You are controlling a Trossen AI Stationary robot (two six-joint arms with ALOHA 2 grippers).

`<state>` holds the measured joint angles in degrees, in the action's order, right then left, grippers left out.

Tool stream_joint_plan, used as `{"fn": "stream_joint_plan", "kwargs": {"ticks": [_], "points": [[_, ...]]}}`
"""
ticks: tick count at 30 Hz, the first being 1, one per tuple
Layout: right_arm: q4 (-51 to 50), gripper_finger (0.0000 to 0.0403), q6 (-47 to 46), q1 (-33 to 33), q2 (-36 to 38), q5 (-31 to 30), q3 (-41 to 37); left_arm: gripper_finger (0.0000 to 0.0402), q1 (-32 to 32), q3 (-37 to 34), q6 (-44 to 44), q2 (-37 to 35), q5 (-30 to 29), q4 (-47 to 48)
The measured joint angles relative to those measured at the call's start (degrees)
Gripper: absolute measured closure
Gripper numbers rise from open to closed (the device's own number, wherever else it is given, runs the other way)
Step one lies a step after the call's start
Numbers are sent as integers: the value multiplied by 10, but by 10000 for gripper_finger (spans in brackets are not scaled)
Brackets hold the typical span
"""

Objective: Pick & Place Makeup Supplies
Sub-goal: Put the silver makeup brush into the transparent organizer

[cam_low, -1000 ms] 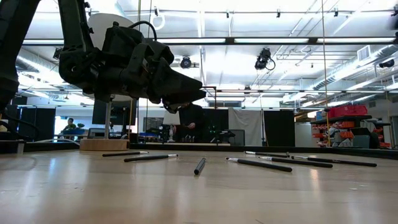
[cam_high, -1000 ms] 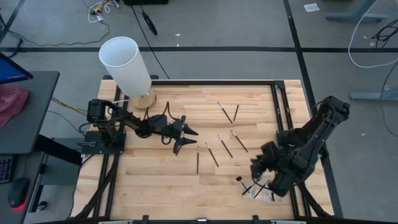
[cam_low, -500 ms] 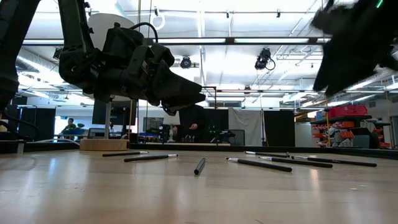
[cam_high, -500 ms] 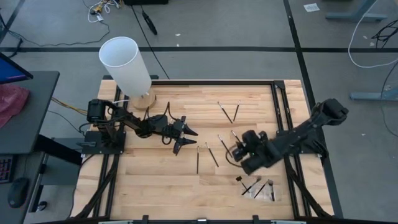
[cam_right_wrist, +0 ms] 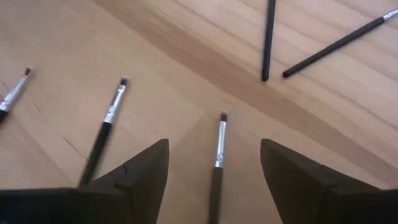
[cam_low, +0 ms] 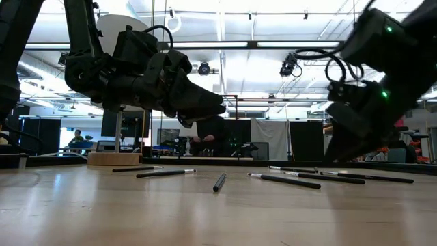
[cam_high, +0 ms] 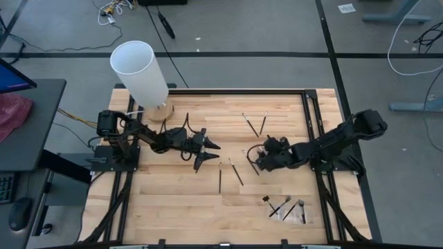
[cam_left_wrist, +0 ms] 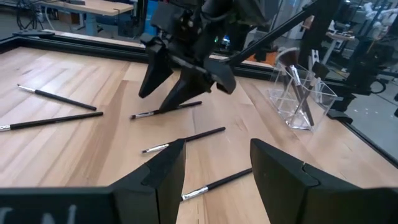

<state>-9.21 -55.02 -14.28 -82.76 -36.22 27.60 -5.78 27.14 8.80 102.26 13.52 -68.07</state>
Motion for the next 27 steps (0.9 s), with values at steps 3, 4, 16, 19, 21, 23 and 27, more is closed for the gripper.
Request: {"fn": "stream_joint_plan", "kwargs": {"ticks": [3,4,16,19,21,23,27], "points": [[49,154,6,-8,0,-14,-34,218,0,0,0,0,0,0],[64,157,6,-11,0,-19,-44,218,0,0,0,0,0,0],[159,199,5,-58,1,-48,-125,218,0,0,0,0,0,2],[166,212,16,-68,-10,-56,-127,218,0,0,0,0,0,2],[178,217,24,-72,-25,-63,-127,218,0,0,0,0,0,3],[193,221,30,-75,-43,-70,-127,218,0,0,0,0,0,5],[206,226,22,-77,-74,-90,-126,218,0,0,-1,0,0,9]]}}
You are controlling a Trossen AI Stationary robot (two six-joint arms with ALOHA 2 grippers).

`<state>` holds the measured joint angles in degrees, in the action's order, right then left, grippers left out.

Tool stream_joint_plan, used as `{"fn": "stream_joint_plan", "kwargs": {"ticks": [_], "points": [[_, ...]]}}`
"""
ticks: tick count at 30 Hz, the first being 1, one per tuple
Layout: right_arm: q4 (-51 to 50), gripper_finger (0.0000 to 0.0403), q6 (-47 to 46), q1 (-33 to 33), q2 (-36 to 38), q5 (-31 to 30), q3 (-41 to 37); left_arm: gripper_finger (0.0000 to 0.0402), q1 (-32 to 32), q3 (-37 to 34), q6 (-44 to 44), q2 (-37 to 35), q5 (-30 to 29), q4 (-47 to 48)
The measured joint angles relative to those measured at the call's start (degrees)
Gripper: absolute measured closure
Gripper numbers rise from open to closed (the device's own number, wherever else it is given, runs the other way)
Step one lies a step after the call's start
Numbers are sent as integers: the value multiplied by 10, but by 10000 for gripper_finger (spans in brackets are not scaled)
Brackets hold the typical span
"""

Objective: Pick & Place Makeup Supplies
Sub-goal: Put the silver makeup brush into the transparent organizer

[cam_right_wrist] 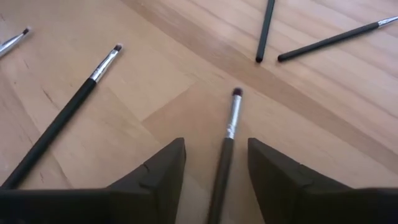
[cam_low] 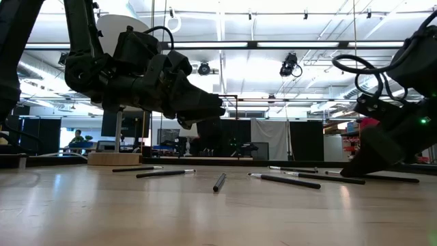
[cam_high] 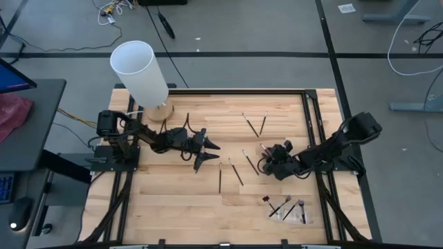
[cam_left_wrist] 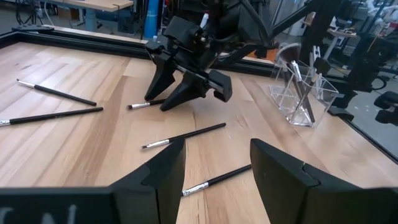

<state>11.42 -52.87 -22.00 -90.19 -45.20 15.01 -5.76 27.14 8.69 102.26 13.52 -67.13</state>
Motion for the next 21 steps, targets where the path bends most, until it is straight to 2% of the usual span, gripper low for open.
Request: {"fn": "stream_joint_plan", "kwargs": {"ticks": [5,12,21], "points": [[3,246,-15,-15,-21,-21,0,218,0,0,1,0,0,1],[14,294,-59,-37,-27,-39,-19,218,0,0,1,0,0,6],[14,360,-40,-40,-28,-47,-26,218,0,0,1,0,0,11]]}}
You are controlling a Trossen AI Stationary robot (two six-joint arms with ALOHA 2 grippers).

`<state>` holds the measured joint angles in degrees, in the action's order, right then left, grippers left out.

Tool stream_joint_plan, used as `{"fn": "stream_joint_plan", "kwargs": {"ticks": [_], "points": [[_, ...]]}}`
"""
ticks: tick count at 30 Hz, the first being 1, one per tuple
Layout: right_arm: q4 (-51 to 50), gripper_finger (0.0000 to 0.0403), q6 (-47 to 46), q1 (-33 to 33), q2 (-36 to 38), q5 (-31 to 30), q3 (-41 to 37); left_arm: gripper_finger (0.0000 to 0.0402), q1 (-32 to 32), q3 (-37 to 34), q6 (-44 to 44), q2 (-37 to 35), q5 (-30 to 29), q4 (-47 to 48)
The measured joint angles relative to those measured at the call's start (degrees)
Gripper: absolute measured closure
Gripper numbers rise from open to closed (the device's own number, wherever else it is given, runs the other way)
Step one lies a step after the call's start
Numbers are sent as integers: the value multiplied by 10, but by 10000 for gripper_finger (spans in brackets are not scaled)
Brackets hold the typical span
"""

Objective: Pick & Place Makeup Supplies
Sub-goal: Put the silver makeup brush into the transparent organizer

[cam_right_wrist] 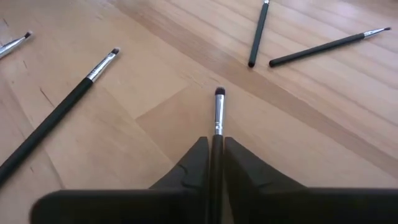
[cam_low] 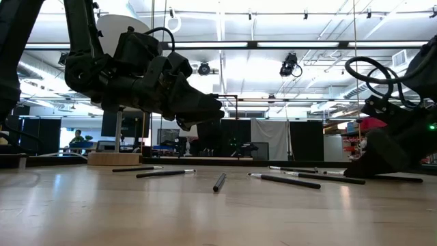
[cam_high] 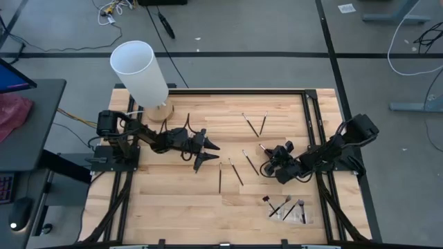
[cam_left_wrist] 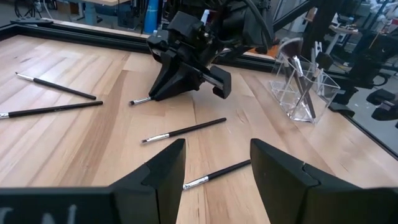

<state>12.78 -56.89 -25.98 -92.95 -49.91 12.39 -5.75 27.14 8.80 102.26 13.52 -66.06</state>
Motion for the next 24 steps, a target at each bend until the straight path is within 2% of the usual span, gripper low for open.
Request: {"fn": "stream_joint_plan", "kwargs": {"ticks": [5,11,24], "points": [[50,392,-20,-1,-6,-11,-23,218,0,0,0,0,0,0],[73,393,-12,0,-8,-11,-28,218,0,0,0,0,0,4],[205,396,62,1,-15,-15,-36,218,0,0,-1,0,-1,4]]}}
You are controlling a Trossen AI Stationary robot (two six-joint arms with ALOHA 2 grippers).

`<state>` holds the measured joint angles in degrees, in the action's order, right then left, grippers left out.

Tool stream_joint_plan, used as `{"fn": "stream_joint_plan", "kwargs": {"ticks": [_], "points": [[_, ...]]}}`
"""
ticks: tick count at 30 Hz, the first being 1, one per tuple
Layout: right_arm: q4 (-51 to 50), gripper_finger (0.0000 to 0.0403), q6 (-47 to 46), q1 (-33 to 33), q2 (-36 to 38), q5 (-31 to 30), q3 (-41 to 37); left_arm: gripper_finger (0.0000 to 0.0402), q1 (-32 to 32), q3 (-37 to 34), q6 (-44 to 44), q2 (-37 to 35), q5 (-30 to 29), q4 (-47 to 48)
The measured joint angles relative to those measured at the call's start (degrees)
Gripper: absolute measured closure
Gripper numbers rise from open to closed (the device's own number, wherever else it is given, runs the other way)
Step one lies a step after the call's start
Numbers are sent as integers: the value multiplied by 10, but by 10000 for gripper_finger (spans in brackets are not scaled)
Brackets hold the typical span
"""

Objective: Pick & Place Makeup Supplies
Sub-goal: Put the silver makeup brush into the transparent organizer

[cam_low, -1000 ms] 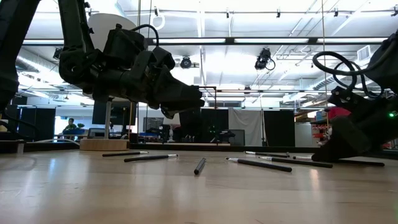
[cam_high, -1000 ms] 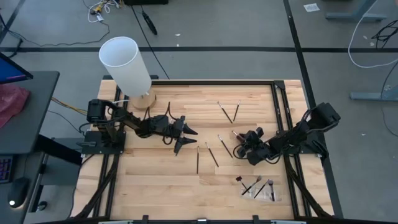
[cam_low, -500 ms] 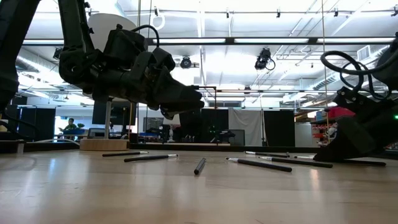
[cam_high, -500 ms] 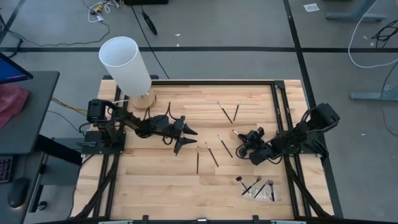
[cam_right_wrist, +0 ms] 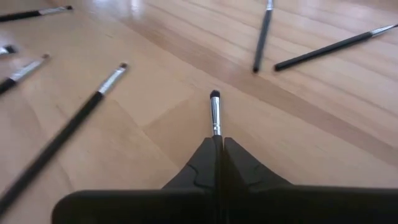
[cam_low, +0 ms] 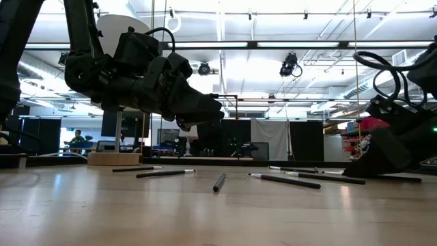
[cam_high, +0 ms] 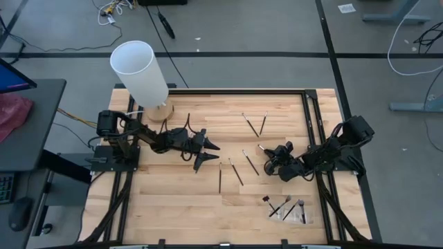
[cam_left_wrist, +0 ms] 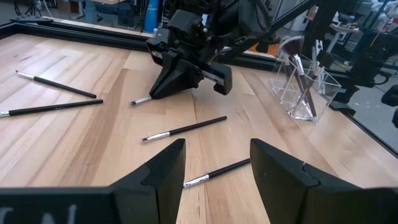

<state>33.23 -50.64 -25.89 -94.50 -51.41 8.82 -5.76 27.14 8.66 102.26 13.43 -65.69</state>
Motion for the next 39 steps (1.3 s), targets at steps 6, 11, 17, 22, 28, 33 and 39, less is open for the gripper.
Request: {"fn": "stream_joint_plan", "kwargs": {"ticks": [6,11,17,22,28,33,39], "points": [[66,396,36,-1,1,6,2,218,0,0,0,0,-3,0],[196,396,147,-1,1,-2,3,218,0,0,-2,0,-3,0],[382,395,282,-1,2,37,5,218,1,0,-16,0,-3,-4],[440,395,376,1,3,95,50,218,23,0,-81,0,-4,-41],[395,395,491,17,3,192,155,218,72,0,-192,0,-4,-118],[358,395,539,34,3,279,214,218,99,0,-213,0,-43,-170],[338,394,558,47,3,320,242,218,118,1,-198,0,-46,-240]]}}
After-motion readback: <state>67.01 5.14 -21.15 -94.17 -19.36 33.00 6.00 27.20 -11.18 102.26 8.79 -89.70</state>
